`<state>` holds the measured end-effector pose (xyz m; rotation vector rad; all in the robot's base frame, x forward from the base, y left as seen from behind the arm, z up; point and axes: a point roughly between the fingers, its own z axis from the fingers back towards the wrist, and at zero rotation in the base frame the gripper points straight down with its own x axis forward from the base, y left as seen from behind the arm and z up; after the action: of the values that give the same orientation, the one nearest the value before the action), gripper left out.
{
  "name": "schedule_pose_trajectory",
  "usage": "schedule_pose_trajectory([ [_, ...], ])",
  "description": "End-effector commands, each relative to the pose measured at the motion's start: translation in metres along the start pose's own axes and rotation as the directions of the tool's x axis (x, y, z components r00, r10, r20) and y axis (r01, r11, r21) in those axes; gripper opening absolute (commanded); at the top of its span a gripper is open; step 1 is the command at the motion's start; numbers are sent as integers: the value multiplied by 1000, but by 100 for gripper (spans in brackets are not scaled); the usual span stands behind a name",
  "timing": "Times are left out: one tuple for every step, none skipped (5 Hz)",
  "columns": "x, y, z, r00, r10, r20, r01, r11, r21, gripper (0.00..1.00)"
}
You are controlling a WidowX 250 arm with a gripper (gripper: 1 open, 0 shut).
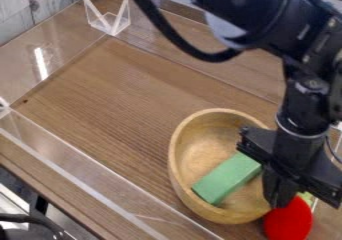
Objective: Move the red object to the right side of the table
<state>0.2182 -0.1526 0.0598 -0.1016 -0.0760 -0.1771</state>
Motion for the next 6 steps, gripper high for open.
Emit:
schedule_pose_trajectory([
  [6, -8, 22, 999, -29, 20, 29, 999, 26, 0],
  [11, -9, 38, 998, -52, 19, 51, 997, 58, 0],
  [25, -3, 46, 999, -45, 20, 43, 995, 87, 0],
  [38, 3, 45, 999, -37, 24, 35, 995, 97, 0],
  [40, 3, 46, 1000, -9, 21, 7, 993, 118, 0],
  [42, 4, 47, 1000, 23, 18, -25, 990, 136, 0],
])
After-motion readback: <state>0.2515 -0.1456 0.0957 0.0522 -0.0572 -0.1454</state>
